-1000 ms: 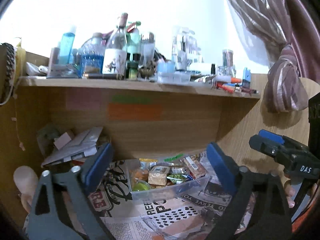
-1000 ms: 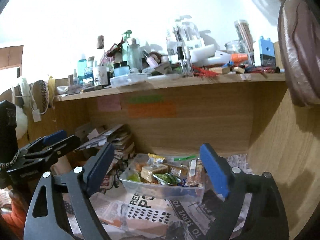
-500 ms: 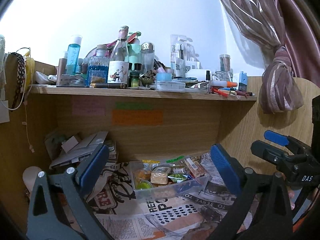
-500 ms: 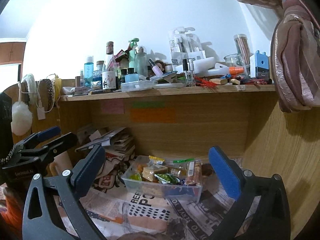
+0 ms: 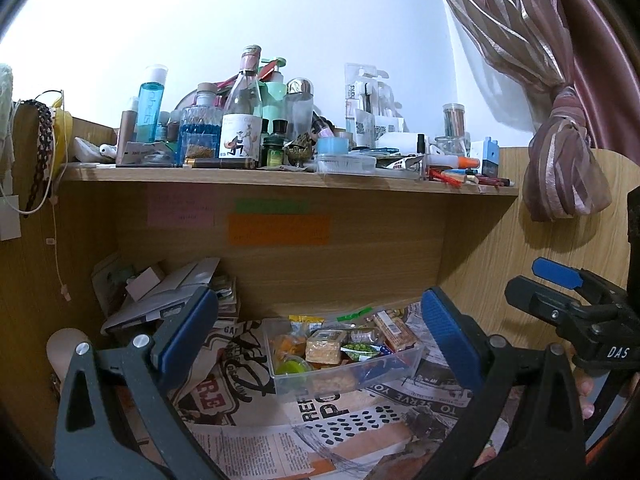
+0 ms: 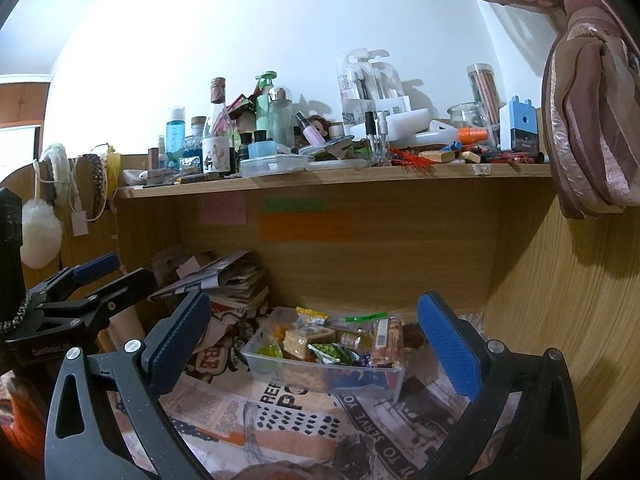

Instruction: Organize snacks

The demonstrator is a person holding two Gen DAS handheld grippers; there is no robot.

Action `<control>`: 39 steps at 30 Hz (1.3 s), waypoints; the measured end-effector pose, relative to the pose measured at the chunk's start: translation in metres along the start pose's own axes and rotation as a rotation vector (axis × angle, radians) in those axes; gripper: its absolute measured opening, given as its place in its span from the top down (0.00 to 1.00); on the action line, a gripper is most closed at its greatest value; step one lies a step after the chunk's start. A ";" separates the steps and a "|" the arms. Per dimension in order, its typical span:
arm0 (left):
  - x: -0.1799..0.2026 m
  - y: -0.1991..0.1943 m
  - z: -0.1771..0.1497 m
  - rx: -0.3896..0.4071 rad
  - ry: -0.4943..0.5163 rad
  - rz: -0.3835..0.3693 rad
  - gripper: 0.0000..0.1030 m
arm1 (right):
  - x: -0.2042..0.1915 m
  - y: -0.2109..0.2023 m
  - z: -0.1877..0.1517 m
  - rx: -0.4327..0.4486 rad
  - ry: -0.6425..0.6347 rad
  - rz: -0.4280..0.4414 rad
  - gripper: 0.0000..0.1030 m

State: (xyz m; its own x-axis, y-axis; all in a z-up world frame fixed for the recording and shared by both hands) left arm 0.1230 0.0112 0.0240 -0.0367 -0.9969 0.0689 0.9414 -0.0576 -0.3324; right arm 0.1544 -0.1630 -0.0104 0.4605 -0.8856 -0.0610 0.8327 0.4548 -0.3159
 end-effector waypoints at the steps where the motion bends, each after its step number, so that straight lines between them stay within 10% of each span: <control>1: -0.001 0.000 0.000 -0.001 -0.001 -0.001 0.00 | 0.000 0.000 -0.001 -0.002 0.001 0.000 0.00; 39: 0.002 0.005 -0.006 -0.014 -0.006 0.026 0.00 | 0.000 0.004 -0.003 -0.010 0.004 0.000 0.00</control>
State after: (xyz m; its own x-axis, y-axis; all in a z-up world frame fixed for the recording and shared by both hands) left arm 0.1256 0.0082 0.0165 -0.0100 -0.9978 0.0655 0.9372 -0.0322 -0.3474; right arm 0.1572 -0.1618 -0.0151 0.4595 -0.8858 -0.0649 0.8293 0.4541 -0.3258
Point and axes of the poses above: each gripper's, at about its wrist camera, not at the fingertips, and y roughly the way its jaws point, x to its right, z to its top, the point moved 8 cm from there along y, roughly the way its jaws point, and after that the axes turned 9 degrees about -x, right-handed, at the moved point
